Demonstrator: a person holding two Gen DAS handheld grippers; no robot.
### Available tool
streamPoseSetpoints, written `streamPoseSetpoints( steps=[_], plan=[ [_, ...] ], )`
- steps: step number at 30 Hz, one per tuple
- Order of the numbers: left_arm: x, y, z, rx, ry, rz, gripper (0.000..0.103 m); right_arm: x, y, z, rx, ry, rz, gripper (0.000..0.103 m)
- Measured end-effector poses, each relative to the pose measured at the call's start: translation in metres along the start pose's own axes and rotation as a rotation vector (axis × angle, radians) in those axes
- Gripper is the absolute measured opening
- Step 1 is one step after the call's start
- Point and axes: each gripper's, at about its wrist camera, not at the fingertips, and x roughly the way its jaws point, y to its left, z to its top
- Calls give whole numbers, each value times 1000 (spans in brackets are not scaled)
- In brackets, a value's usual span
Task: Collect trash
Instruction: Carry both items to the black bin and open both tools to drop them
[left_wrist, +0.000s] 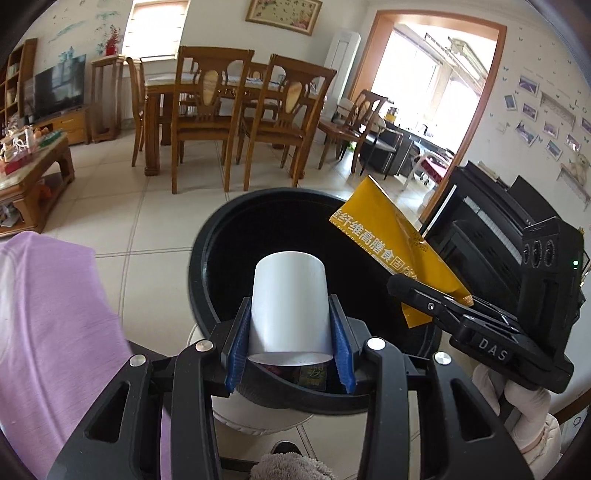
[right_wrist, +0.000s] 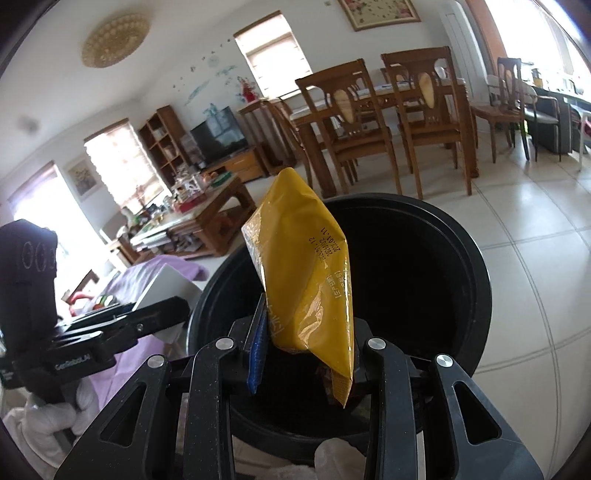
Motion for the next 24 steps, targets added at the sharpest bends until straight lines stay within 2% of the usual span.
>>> streamPoseSetpoints(
  steps=[6,12,21,24],
  plan=[
    [19,-11,-3,34,38,15,39,11,-3,-7,8,0,-18,32],
    [24,-18,-4,52,51,27,40,5,7,-18,3,8,-29,33],
    [28,-20,-6,70,68,41,40,6,8,-11,14,15,-38,36],
    [27,-25,-6,88,58,73,41,5,9,-11,12,16,-43,41]
  ],
)
